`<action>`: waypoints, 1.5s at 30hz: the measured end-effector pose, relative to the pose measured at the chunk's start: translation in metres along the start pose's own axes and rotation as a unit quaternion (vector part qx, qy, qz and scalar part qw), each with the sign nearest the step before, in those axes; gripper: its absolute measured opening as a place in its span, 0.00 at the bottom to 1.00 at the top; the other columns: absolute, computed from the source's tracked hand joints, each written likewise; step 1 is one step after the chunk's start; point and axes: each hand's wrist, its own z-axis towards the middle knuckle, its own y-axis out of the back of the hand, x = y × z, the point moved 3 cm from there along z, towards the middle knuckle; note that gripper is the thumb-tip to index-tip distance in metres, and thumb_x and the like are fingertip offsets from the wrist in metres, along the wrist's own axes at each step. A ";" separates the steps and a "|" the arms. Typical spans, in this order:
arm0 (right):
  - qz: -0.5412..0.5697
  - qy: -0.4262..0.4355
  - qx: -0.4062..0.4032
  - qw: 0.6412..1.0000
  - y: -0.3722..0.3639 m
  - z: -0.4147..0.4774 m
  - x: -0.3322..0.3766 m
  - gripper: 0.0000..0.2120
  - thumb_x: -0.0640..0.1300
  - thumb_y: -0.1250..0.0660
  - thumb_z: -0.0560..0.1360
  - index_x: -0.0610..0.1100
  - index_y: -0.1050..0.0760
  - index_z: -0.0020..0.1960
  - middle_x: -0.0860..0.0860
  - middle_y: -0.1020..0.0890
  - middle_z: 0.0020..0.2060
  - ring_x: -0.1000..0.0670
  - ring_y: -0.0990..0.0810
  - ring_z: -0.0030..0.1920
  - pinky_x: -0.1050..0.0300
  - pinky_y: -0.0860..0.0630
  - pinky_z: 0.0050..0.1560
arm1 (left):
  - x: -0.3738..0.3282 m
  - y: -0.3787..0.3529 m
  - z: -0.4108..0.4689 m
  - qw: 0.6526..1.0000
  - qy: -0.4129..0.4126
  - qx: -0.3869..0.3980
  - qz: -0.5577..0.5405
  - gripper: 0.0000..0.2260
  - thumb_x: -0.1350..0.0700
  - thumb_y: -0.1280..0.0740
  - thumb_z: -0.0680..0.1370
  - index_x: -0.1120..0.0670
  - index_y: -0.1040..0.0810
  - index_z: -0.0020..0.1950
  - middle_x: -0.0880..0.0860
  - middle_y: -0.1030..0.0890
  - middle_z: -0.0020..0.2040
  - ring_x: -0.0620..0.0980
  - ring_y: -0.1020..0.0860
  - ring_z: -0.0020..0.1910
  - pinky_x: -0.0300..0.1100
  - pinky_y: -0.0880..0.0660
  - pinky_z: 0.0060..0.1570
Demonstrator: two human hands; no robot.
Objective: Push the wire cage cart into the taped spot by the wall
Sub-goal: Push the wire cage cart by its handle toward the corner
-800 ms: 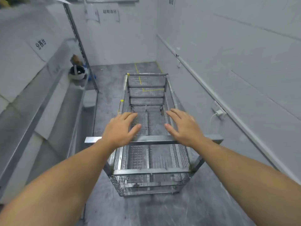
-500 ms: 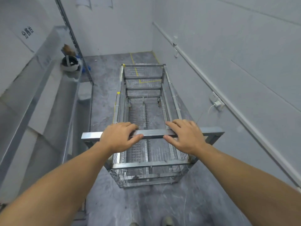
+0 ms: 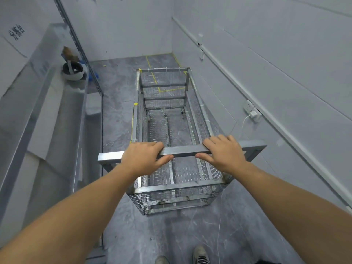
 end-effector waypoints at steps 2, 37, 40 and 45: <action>-0.007 -0.027 -0.001 1.000 -0.001 0.003 0.001 0.29 0.73 0.54 0.75 0.49 0.29 0.46 0.53 0.24 0.40 0.47 0.26 0.42 0.48 0.32 0.44 | 0.003 -0.001 0.005 1.000 0.004 0.005 -0.002 0.25 0.28 0.55 0.75 0.47 0.34 0.39 0.45 0.26 0.32 0.46 0.27 0.29 0.40 0.36 0.27; 0.033 -0.042 0.023 0.998 -0.064 0.251 -0.064 0.30 0.74 0.54 0.75 0.52 0.28 0.53 0.53 0.22 0.46 0.48 0.25 0.48 0.47 0.34 0.50 | 0.165 -0.045 0.208 0.996 0.088 -0.029 0.019 0.27 0.25 0.52 0.73 0.48 0.35 0.38 0.45 0.28 0.33 0.49 0.31 0.33 0.44 0.36 0.34; 0.033 -0.051 0.006 0.998 -0.074 0.280 -0.075 0.30 0.74 0.54 0.75 0.52 0.27 0.52 0.53 0.22 0.45 0.48 0.25 0.47 0.48 0.34 0.49 | 0.184 -0.050 0.237 0.996 0.086 -0.027 0.022 0.27 0.25 0.53 0.72 0.48 0.35 0.37 0.45 0.29 0.32 0.48 0.30 0.31 0.42 0.36 0.30; 0.034 -0.071 -0.013 0.997 -0.089 0.340 -0.086 0.32 0.75 0.58 0.73 0.51 0.28 0.48 0.53 0.23 0.42 0.47 0.25 0.45 0.48 0.34 0.48 | 0.225 -0.060 0.286 0.997 0.073 -0.038 0.015 0.27 0.25 0.53 0.73 0.48 0.35 0.36 0.45 0.29 0.32 0.49 0.29 0.31 0.41 0.35 0.29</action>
